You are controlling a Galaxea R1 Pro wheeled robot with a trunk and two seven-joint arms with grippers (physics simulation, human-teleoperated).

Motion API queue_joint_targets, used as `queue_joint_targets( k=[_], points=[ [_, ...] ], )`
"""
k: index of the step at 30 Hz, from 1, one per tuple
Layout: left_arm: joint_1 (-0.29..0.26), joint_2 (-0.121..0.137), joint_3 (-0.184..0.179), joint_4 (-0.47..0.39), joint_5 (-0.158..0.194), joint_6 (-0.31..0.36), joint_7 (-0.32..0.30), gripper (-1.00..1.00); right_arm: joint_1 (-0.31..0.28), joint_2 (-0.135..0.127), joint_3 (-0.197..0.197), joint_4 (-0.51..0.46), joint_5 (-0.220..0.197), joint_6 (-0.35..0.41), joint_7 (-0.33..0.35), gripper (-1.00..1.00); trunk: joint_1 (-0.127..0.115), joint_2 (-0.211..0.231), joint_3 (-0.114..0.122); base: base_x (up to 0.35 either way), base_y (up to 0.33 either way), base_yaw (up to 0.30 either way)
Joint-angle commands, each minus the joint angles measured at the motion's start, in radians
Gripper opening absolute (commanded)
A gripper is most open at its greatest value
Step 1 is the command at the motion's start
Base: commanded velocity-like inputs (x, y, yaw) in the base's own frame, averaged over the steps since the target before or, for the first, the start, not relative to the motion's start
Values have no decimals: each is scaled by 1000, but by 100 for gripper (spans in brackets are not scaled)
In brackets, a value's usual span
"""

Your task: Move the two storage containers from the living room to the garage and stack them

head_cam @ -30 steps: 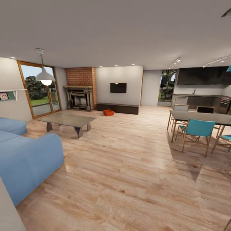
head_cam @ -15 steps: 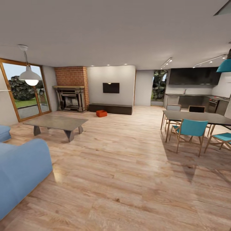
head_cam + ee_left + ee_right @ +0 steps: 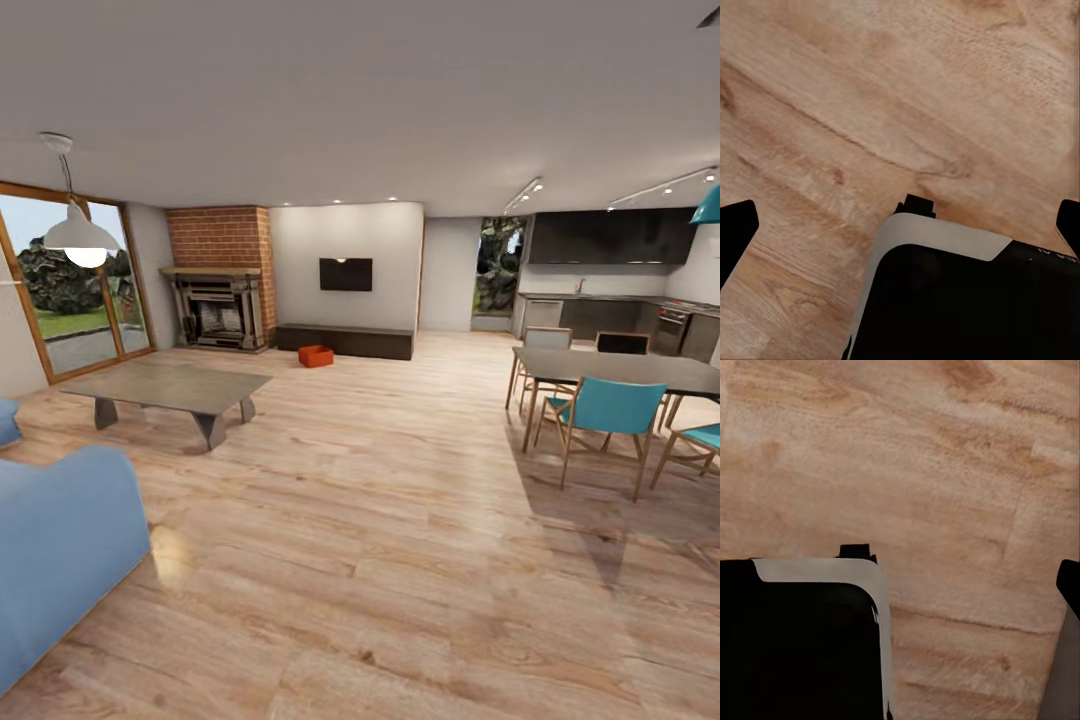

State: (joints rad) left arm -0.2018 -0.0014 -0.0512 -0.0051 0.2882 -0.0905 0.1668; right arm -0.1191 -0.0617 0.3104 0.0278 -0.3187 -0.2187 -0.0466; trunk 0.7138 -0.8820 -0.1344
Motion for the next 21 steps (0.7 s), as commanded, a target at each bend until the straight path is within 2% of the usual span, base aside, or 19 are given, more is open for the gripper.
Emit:
queue_joint_targets(
  k=[1, 21],
  points=[
    [-1, 0, -6, 1, 7, -3, 2, 100, -1, 0, 9, 3, -7, -5, -1, 100, 1, -1, -1, 322, 0, 0],
    [-1, 0, -6, 1, 6, -3, 2, 100, -1, 1, 10, 3, -6, -5, -1, 100, 1, -1, -1, 322, 0, 0]
  ],
)
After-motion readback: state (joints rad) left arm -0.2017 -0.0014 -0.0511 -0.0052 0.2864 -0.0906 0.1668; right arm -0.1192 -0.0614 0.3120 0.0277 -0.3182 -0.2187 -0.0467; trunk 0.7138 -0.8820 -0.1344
